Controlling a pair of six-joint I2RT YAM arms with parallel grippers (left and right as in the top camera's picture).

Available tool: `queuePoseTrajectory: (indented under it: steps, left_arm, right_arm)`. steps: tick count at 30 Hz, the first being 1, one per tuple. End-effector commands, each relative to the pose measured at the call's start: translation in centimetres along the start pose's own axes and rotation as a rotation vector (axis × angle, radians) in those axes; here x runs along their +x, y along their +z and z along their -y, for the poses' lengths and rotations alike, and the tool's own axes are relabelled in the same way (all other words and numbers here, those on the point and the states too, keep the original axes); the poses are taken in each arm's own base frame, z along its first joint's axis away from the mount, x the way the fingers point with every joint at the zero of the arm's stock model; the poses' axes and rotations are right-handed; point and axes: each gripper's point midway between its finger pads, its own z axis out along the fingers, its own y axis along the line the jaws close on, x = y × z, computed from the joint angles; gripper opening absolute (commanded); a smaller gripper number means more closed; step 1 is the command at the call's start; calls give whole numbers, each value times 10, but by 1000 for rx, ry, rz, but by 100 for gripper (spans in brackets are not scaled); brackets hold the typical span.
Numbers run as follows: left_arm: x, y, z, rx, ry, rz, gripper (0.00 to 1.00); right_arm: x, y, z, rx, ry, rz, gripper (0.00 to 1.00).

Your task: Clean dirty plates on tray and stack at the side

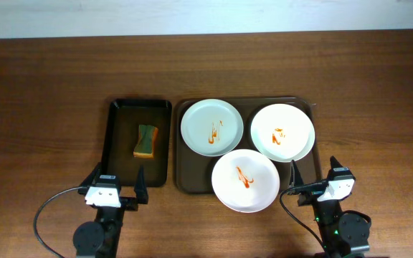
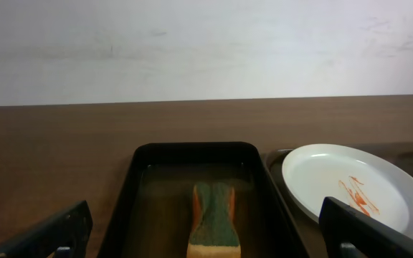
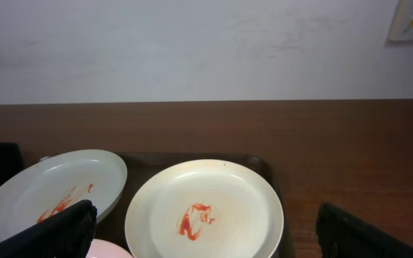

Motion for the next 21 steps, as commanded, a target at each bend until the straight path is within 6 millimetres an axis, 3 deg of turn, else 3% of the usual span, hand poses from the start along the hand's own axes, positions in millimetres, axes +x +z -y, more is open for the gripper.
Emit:
queuePoseTrajectory:
  steps: [1,21]
  left_arm:
    - [1,0,3,18,15,0,100]
    - [-5,0,7,38,12,25,100]
  right_arm:
    - [2,0,2,9,-6,-3,98]
    - [2,0,2,9,-7,-4,98]
